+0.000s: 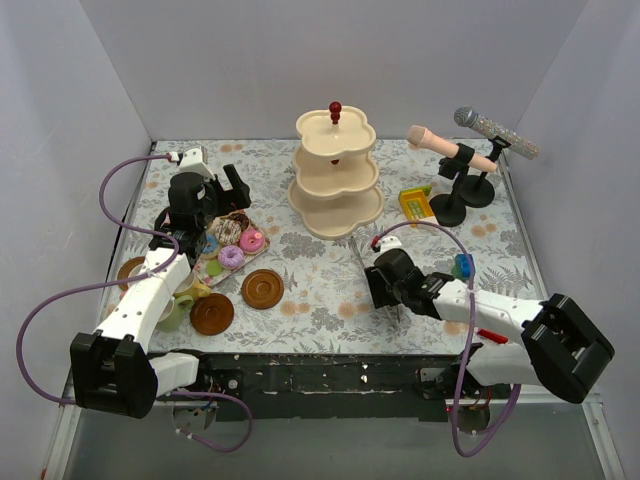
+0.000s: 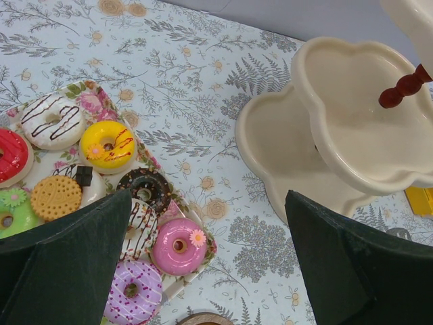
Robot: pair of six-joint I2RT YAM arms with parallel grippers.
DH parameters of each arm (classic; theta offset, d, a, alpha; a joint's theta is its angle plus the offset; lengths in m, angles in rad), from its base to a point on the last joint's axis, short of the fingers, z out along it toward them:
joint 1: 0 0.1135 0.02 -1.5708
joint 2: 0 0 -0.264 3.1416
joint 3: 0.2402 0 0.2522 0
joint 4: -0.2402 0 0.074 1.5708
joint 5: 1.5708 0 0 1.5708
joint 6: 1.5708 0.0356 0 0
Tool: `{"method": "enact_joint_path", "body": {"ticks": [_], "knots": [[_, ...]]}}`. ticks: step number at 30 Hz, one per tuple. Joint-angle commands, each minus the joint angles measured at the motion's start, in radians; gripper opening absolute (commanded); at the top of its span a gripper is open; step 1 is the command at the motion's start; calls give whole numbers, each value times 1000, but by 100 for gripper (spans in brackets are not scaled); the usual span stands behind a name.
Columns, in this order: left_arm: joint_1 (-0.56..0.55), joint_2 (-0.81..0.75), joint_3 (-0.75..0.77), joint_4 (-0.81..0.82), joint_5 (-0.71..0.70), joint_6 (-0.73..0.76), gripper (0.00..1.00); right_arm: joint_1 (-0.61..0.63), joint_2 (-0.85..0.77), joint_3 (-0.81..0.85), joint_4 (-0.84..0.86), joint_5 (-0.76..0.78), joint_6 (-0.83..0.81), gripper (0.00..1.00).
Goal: Serve the afternoon tea
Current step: Pick up the clamp from the center of the board.
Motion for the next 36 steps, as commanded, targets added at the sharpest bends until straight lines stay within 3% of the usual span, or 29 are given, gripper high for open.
{"method": "enact_joint_path", "body": {"ticks": [1,25,36], "knots": [[-3,-27,1,8,-13,14,98,6,-57,98,-95,14,-12,67],[-5,-20,-1,10,-10,8,98,4,-164,351,-376,-78,-29,56],[-5,-30,2,4,-34,9,98,27,-210,391,-335,-150,-58,54]]}}
